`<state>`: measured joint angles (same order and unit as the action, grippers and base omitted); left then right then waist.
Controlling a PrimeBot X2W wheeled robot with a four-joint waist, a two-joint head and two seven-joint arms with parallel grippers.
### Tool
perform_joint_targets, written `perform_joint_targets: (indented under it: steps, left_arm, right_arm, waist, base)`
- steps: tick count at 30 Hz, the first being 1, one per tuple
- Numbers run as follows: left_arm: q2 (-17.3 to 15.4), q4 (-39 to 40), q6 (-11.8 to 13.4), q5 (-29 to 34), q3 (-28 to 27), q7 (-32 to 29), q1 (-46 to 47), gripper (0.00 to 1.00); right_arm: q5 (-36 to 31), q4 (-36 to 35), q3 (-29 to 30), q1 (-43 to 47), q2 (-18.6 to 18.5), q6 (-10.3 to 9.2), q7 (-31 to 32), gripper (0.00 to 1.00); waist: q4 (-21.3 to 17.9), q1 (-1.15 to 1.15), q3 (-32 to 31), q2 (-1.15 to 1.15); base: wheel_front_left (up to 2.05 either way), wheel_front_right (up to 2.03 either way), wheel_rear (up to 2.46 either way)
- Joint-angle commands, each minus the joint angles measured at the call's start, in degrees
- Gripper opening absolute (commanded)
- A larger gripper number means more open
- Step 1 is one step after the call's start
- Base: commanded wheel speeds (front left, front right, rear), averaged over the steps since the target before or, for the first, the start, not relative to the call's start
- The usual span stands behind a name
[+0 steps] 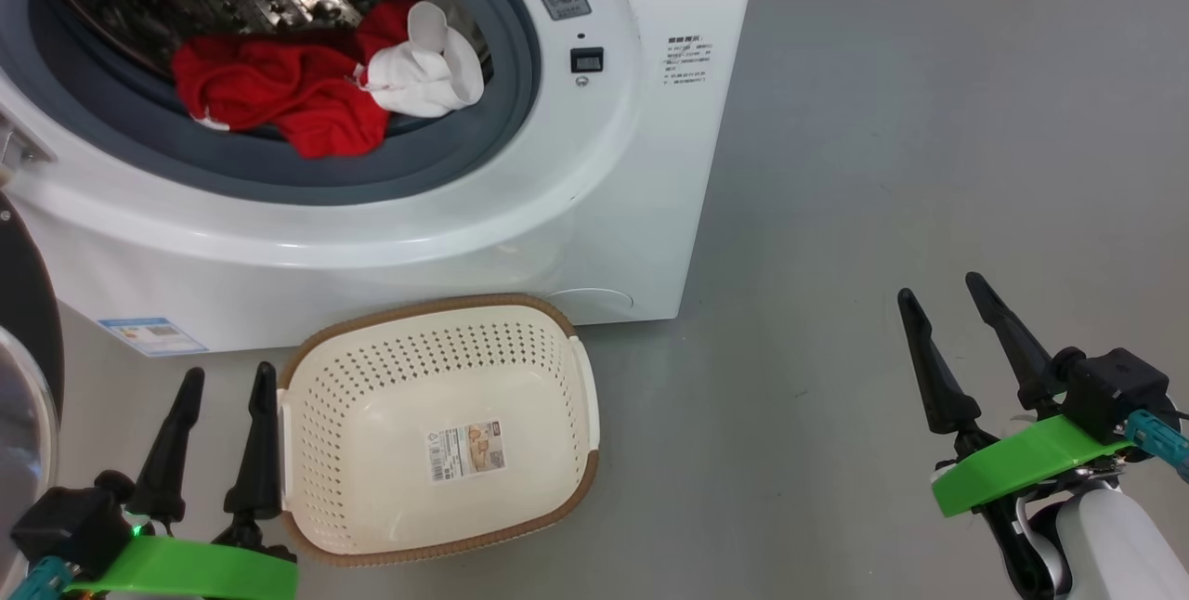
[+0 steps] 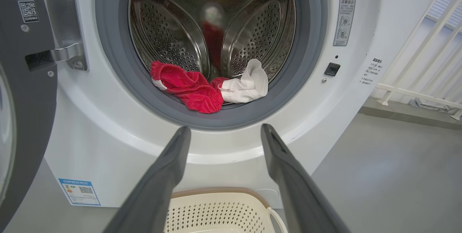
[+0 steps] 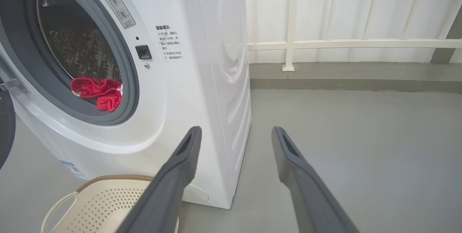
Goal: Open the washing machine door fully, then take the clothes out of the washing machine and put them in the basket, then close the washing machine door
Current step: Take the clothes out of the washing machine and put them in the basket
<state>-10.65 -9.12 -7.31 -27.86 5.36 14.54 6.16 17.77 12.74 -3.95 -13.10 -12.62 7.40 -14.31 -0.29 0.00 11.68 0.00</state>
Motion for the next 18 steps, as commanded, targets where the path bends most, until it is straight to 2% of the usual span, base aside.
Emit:
perform_joint_targets:
  steps: [1, 11, 18]
  left_arm:
    - [-1.34, 1.30, -0.18, -0.17, -2.17, 0.46, 1.18, 1.00]
    - [-1.16, 0.80, -0.18, -0.83, -1.74, 0.46, 2.10, 1.00]
    - [-2.05, -3.67, -0.18, -1.42, 0.79, 0.46, 7.96, 1.00]
  right_arm:
    - [-0.06, -1.48, -1.41, -0.68, -0.39, 0.09, -0.69, 1.00]
    - [-0.25, -1.76, -1.95, -0.99, -0.17, 0.09, -0.69, 1.00]
    - [-0.31, -2.00, -2.32, -1.93, 0.27, 0.09, -0.69, 1.00]
  waist:
    - [0.08, 0.00, 0.02, 0.00]
    - [-0.14, 0.00, 0.31, 0.00]
    - [-0.60, 0.00, 2.31, 0.00]
  base:
    - [0.00, 0.00, 0.00]
    - [0.00, 0.00, 0.00]
    - [0.00, 0.00, 0.00]
